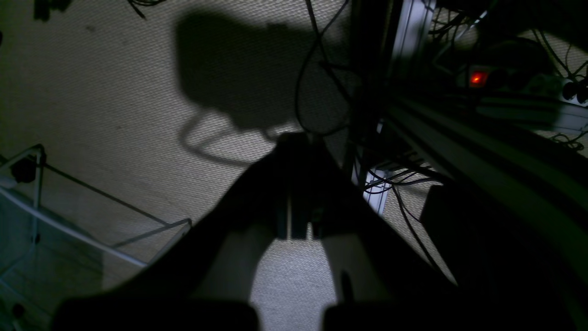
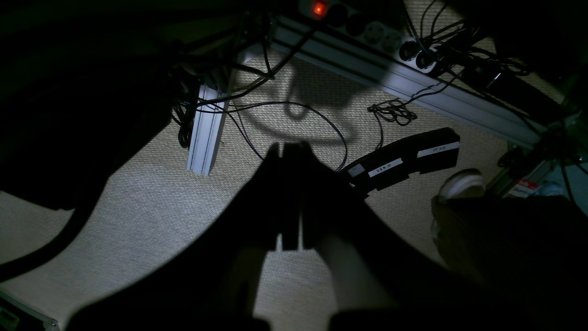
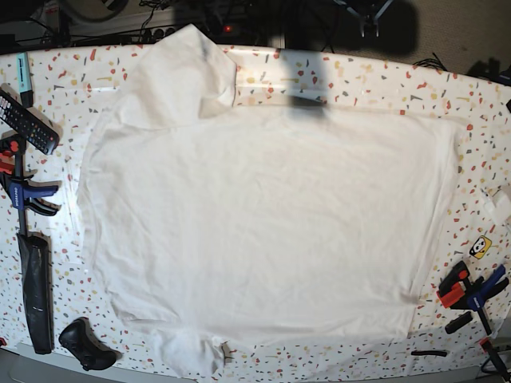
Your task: Fold the T-shirt properly
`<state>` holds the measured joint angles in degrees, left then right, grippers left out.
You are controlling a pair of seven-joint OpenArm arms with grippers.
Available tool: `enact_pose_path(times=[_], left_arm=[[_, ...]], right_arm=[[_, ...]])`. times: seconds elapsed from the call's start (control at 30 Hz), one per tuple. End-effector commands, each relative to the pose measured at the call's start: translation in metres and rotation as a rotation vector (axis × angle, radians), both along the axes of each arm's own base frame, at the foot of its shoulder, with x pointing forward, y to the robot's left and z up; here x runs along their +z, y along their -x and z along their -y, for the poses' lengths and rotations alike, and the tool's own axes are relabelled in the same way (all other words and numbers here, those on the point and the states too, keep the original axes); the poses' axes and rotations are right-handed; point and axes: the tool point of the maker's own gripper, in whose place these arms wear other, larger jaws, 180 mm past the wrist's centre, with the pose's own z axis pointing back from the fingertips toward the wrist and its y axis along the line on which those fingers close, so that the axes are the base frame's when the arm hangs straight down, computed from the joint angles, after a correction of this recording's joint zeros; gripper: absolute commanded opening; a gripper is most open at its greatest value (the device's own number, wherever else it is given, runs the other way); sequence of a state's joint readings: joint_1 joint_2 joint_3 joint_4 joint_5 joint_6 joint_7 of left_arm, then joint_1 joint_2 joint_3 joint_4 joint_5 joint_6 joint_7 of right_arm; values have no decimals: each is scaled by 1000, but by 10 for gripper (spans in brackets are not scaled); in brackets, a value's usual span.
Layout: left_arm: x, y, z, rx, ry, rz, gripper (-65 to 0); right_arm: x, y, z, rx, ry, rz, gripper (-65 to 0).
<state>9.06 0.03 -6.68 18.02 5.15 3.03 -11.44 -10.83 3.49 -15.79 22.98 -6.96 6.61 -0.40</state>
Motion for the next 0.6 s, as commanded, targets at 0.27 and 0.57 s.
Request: enact_pose_path(times=[0.27, 0.57], left_arm=[[1, 0, 0, -6, -7, 9, -650], [1, 8, 0, -6, -8, -3, -650]], right_arm=[[1, 0, 0, -5, 2, 10, -650], [0, 4, 7, -3, 13, -1, -650]])
